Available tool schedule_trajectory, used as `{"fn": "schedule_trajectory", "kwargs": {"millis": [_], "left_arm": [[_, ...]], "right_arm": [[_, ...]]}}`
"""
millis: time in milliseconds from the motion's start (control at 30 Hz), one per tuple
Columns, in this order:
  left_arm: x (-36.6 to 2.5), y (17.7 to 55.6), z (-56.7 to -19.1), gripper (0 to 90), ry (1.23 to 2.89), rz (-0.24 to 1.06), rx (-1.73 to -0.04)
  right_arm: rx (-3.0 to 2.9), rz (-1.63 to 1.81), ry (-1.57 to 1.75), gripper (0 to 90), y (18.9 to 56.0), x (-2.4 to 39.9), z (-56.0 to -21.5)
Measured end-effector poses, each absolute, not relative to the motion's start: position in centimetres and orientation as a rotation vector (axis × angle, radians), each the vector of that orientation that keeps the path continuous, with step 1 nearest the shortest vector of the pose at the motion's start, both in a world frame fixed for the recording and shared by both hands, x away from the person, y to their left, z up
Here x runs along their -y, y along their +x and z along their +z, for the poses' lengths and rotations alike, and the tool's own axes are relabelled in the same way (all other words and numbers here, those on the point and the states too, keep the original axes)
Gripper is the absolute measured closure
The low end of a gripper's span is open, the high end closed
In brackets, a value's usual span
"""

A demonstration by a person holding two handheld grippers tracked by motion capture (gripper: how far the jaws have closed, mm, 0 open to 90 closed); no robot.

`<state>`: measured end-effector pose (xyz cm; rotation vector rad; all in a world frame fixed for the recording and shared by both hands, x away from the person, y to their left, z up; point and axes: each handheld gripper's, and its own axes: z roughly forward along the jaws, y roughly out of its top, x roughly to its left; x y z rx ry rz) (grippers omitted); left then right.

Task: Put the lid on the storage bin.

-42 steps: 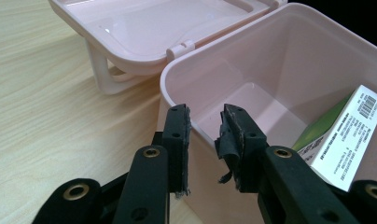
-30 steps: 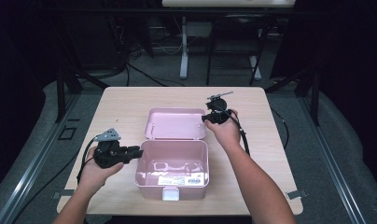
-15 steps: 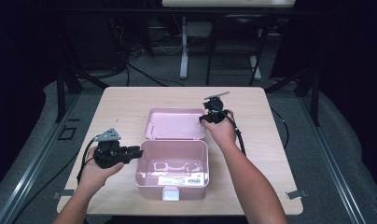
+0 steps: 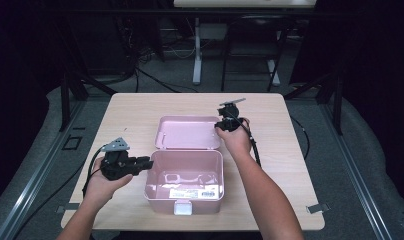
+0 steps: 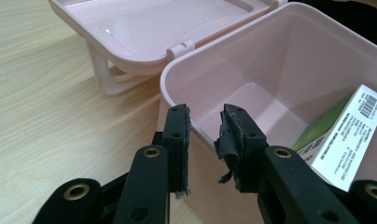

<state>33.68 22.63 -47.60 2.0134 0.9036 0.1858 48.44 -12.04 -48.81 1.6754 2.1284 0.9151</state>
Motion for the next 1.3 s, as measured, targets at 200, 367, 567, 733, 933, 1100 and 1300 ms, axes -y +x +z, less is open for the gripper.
{"fn": "schedule_trajectory", "kwargs": {"millis": [200, 367, 567, 733, 933, 1100, 1300], "left_arm": [[-22.6, 33.7, -47.6, 71.5, 2.013, 0.186, -0.904], [-22.6, 33.7, -47.6, 71.6, 2.012, 0.186, -0.904], [-22.6, 33.7, -47.6, 71.6, 2.016, 0.188, -0.903], [-22.6, 33.7, -47.6, 71.6, 2.018, 0.188, -0.904], [-22.6, 33.6, -47.6, 71.7, 2.016, 0.186, -0.909], [-22.6, 33.6, -47.6, 71.7, 2.016, 0.187, -0.909], [-22.6, 33.7, -47.5, 71.7, 2.018, 0.187, -0.908]], "right_arm": [[-2.108, 0.927, 1.714, 76.7, 48.4, 12.0, -48.6], [-2.098, 0.941, 1.741, 77.4, 48.5, 12.1, -48.5], [-2.086, 0.938, 1.725, 78.0, 48.3, 12.0, -48.3], [-2.071, 0.955, 1.722, 78.9, 48.2, 12.0, -48.1], [-2.048, 0.967, 1.719, 79.8, 48.0, 11.9, -47.8], [-2.035, 0.986, 1.704, 80.5, 47.8, 12.0, -47.4], [-2.013, 1.010, 1.685, 81.1, 47.4, 12.0, -46.8]]}}
